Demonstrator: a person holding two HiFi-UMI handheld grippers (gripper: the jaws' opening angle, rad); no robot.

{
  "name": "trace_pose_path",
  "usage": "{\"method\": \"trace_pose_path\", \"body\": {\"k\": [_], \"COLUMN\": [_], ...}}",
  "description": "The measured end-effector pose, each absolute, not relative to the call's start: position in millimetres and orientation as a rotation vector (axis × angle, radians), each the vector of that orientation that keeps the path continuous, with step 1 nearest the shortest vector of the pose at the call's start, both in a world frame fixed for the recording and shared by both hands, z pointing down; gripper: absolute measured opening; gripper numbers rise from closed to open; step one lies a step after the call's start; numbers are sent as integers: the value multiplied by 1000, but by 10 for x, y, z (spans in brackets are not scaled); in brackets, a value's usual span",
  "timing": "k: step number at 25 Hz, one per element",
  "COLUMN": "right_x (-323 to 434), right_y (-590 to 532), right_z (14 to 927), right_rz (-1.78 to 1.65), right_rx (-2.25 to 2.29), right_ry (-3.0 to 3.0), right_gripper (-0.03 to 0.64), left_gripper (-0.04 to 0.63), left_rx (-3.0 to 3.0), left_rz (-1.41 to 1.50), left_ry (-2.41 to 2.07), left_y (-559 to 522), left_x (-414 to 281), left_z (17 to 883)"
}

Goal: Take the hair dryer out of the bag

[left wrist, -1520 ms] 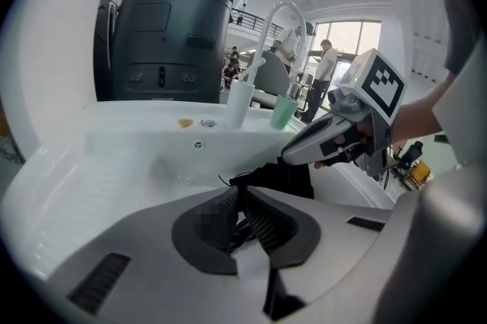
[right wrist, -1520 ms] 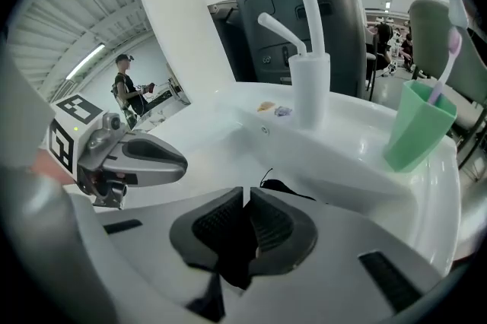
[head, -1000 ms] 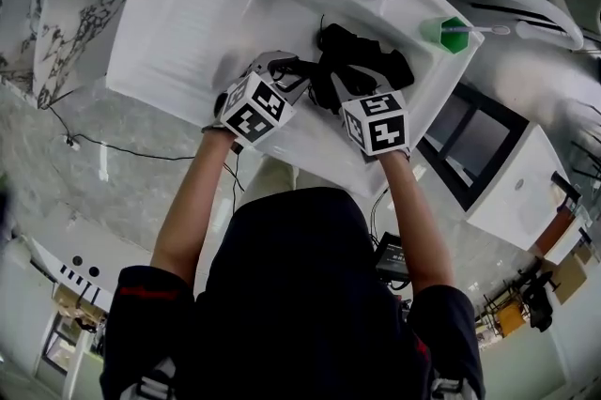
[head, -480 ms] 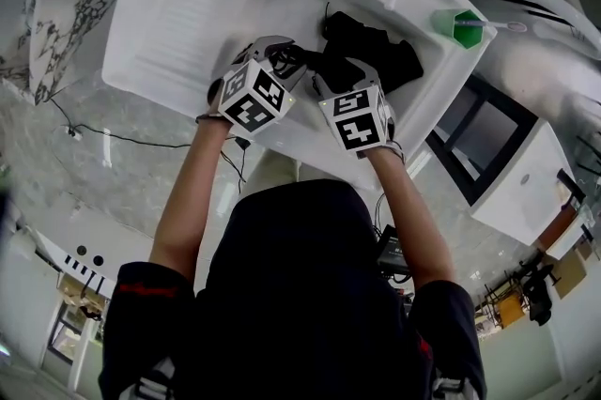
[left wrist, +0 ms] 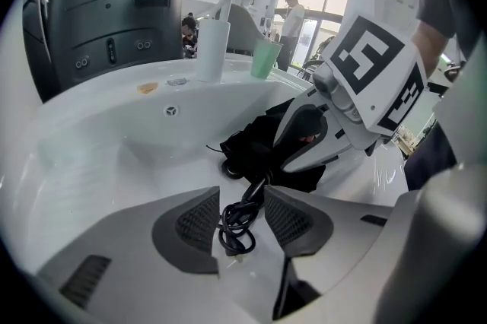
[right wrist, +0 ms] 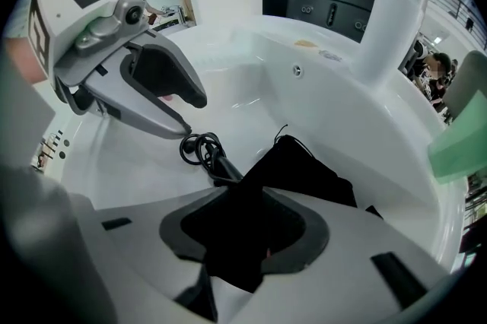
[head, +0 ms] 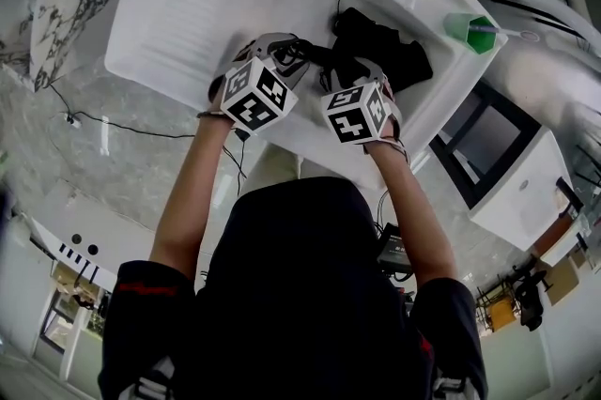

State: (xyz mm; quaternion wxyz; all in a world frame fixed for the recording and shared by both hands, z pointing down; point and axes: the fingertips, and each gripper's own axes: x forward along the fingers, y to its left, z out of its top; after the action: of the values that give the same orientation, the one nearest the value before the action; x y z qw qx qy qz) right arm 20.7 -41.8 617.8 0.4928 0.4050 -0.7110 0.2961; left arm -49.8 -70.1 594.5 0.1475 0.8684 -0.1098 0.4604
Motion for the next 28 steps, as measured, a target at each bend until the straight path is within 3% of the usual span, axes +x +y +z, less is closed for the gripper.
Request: {"method": "trace_pose_path", "body": {"k": [2,6,28], "right_x": [231,286,635], "right_y": [-416,-422,-473], "right_z": [6189,6206,6102], "right_rz": [692,668,724], "right_rx": [985,992,1108], "right_ry": [-1706,-1682,-1647], "right_gripper": [103,55,40], "left_gripper": [170,170,196], "left_rx": [2498,2500,2549], "left_rz": [1336,1345,1440], "left_ry": [-310,-304,-92], "left_y": [-684,-676,-533], "left_x": [-511,-507,-154], "left_z": [5956,5964,6097]}}
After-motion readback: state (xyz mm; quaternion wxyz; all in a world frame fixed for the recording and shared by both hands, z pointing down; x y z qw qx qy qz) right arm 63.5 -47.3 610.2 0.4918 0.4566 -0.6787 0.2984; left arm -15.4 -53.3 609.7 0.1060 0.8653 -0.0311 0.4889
